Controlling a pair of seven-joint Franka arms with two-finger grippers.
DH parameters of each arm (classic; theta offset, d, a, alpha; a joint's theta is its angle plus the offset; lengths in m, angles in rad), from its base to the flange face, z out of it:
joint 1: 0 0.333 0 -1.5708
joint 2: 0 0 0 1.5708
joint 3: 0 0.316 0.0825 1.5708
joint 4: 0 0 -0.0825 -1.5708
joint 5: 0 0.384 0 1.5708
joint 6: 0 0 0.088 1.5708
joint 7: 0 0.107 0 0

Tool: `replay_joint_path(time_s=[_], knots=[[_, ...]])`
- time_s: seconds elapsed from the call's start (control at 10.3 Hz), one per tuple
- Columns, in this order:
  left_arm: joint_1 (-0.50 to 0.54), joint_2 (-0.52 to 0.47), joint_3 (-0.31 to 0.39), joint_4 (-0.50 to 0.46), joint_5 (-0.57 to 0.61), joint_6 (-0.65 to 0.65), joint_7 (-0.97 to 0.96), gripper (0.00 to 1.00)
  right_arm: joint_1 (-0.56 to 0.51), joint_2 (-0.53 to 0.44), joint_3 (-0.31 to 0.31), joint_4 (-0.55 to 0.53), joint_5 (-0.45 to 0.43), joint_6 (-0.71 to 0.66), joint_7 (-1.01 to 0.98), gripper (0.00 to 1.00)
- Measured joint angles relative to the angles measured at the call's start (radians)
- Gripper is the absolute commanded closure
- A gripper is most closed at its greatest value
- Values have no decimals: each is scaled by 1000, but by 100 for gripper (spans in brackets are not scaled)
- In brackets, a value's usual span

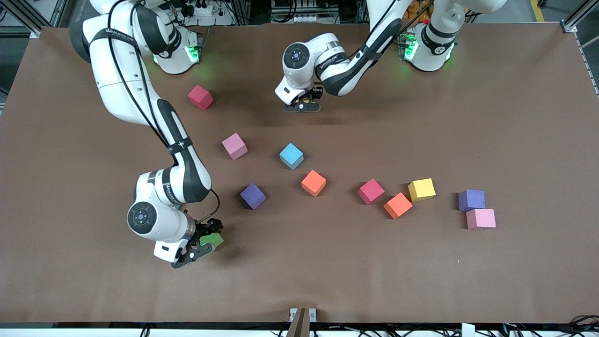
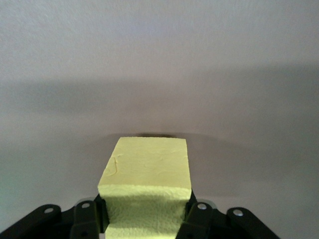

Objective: Form number 2 with 11 blocks

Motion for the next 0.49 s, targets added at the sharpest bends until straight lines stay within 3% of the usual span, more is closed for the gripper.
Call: replay_joint_path(time_s=[0.29, 0.49], knots=[[1, 0, -3, -24, -12, 0, 56, 87, -3, 0, -1, 14, 0, 0, -2, 100], [1, -2, -4, -24, -57, 0, 55, 87, -4, -23, -2, 29, 0, -68, -39, 100]])
